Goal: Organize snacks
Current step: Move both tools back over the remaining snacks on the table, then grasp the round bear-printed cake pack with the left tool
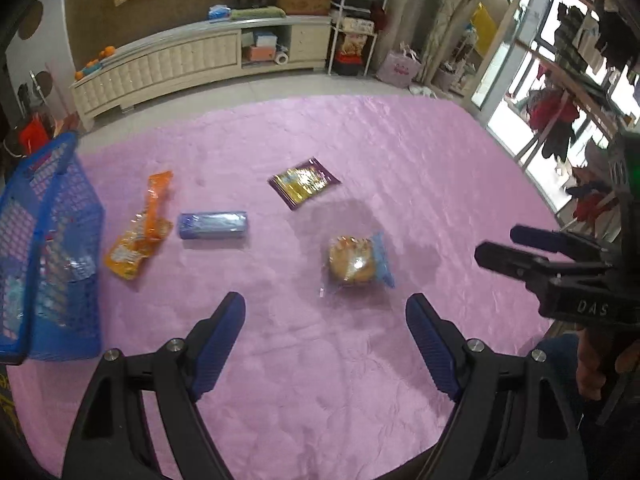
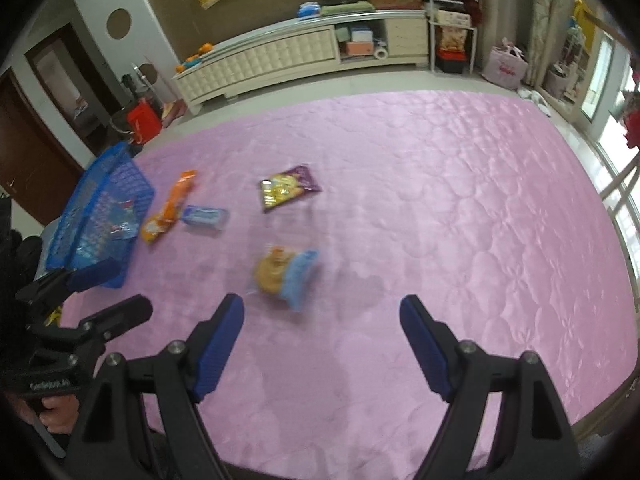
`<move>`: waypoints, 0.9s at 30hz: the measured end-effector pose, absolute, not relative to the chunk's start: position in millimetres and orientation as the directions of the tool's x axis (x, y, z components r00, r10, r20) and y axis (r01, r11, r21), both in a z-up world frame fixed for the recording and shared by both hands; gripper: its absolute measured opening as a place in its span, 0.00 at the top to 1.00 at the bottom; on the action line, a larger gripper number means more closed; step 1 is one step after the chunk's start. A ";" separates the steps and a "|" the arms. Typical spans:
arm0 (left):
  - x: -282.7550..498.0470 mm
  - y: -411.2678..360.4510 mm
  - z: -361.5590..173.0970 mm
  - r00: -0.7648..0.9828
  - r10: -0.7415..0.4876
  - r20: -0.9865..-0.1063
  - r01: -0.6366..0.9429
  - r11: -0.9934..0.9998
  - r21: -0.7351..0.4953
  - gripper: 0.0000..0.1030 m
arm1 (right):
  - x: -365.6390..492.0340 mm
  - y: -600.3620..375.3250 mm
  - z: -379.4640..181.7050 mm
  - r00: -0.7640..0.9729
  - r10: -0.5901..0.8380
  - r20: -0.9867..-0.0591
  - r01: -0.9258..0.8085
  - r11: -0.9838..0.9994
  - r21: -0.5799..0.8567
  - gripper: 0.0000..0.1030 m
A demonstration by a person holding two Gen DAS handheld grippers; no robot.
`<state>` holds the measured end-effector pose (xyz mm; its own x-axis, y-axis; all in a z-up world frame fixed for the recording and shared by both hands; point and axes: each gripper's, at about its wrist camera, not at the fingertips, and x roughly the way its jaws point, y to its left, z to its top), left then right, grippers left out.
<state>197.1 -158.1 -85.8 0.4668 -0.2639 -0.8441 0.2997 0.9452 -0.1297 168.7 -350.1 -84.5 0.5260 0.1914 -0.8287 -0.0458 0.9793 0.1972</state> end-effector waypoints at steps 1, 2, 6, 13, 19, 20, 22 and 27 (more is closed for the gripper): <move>198.7 -163.6 -90.6 0.458 -0.264 -0.849 0.305 0.944 -0.129 0.21 | 169.8 -352.4 -88.0 0.530 0.187 -0.827 -0.040 0.980 0.196 0.19; 200.6 -166.2 -94.1 0.453 -0.271 -0.850 0.309 0.941 -0.136 0.21 | 171.3 -354.9 -91.7 0.534 0.183 -0.825 -0.037 0.980 0.194 0.19; 212.1 -186.3 -114.9 0.421 -0.265 -0.868 0.330 0.936 -0.125 0.21 | 172.9 -360.8 -105.7 0.557 0.164 -0.814 -0.042 0.985 0.169 0.19; 241.6 -202.7 -142.5 0.362 -0.244 -0.900 0.354 0.929 -0.109 0.21 | 177.9 -381.0 -128.7 0.573 0.124 -0.810 0.016 0.986 0.163 0.19; 264.6 -217.3 -168.5 0.310 -0.243 -0.919 0.379 0.918 -0.115 0.21 | 182.3 -390.5 -142.5 0.543 0.097 -0.834 0.037 0.990 0.139 0.19; 266.4 -220.2 -170.6 0.306 -0.246 -0.920 0.385 0.916 -0.117 0.21 | 182.6 -391.2 -143.3 0.540 0.097 -0.836 0.038 0.989 0.140 0.19; 271.1 -226.7 -176.8 0.296 -0.246 -0.923 0.401 0.909 -0.114 0.21 | 183.2 -392.7 -146.7 0.531 0.107 -0.840 0.043 0.987 0.153 0.19; 280.2 -241.3 -187.4 0.296 -0.207 -0.932 0.420 0.905 -0.068 0.21 | 184.0 -397.0 -153.3 0.504 0.105 -0.857 0.069 0.985 0.161 0.19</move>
